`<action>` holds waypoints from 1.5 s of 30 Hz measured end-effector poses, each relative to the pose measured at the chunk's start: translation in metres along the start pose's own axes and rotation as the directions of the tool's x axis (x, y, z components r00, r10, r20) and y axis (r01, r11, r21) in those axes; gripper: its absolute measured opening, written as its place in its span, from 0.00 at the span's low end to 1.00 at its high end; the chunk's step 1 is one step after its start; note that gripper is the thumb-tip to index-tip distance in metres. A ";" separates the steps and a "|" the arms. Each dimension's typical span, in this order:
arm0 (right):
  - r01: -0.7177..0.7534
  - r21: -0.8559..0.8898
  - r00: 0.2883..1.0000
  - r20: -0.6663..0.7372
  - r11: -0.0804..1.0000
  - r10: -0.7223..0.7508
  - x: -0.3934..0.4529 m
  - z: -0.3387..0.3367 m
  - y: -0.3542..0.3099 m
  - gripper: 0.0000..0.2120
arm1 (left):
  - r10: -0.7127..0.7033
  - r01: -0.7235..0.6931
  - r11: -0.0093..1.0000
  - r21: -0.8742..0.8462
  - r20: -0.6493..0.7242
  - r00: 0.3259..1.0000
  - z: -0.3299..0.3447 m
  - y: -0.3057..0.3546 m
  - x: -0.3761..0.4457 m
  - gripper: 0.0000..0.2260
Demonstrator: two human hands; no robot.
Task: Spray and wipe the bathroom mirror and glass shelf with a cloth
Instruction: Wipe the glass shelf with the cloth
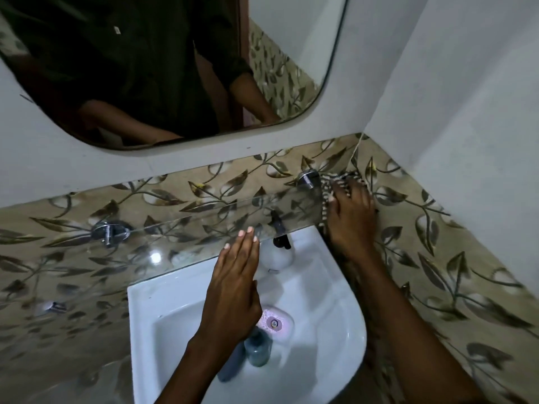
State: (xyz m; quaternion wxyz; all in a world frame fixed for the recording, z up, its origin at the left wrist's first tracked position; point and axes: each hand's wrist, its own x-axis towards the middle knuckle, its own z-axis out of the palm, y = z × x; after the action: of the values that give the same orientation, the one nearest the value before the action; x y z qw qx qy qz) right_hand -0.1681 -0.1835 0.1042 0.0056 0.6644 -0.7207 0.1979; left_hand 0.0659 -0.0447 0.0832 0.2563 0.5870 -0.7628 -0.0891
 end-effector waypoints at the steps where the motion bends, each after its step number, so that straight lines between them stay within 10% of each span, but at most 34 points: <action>1: -0.032 -0.030 0.999 0.010 0.999 0.032 0.010 0.000 -0.005 0.28 | -0.006 0.006 1.000 0.004 0.005 1.000 0.001 0.002 0.000 0.40; 9: 0.282 0.028 0.959 0.001 0.959 -0.283 -0.039 0.007 -0.003 0.23 | -0.043 0.042 0.999 0.003 0.031 0.999 0.001 0.004 0.003 0.42; 15: -0.032 0.110 0.995 -0.094 0.993 0.043 0.004 0.014 0.009 0.24 | -0.063 0.063 0.998 -0.003 0.032 0.998 0.002 0.008 0.003 0.41; 23: 0.188 0.334 0.926 -0.373 0.924 -0.053 -0.070 0.031 -0.025 0.12 | -0.065 0.065 0.998 0.007 0.037 0.997 0.002 0.007 0.004 0.38; 25: 0.068 0.696 0.894 -0.360 0.715 0.265 -0.068 0.033 -0.026 0.14 | -0.060 0.060 0.998 0.007 0.039 0.997 0.001 0.006 0.003 0.39; 28: -0.122 0.991 0.657 0.122 -0.054 0.744 -0.046 0.031 -0.023 0.12 | -0.063 0.063 0.998 -0.002 0.032 0.998 0.001 0.006 0.002 0.38; 30: -0.108 0.855 0.534 0.480 -0.507 0.696 -0.029 0.030 -0.008 0.14 | -0.060 0.060 0.998 -0.004 0.031 0.998 0.001 0.006 0.002 0.39; 32: -0.180 0.584 0.624 0.690 -0.792 0.367 -0.009 0.020 0.004 0.19 | -0.060 0.060 0.998 -0.004 0.029 0.998 0.001 0.007 0.003 0.39; 37: -0.262 0.359 0.731 0.680 -0.896 0.059 0.003 0.006 -0.019 0.24 | -0.058 0.058 0.998 -0.004 0.028 0.998 0.002 0.008 0.003 0.39; 42: -0.531 0.164 0.672 0.678 -0.831 -0.296 -0.043 0.017 -0.030 0.30 | -0.064 0.064 0.998 0.005 0.022 0.998 0.005 0.009 0.004 0.36; 45: -0.523 0.217 0.642 0.736 -0.824 -0.213 -0.040 0.021 -0.017 0.32 | -0.065 0.065 0.998 0.009 0.035 0.997 0.002 0.006 0.003 0.37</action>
State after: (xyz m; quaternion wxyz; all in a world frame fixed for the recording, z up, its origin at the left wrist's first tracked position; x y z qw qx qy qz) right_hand -0.1418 -0.1520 0.0787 -0.8076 -0.0791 -0.2228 0.5403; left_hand 0.0586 -0.0460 0.0847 0.2376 0.6108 -0.7480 -0.1047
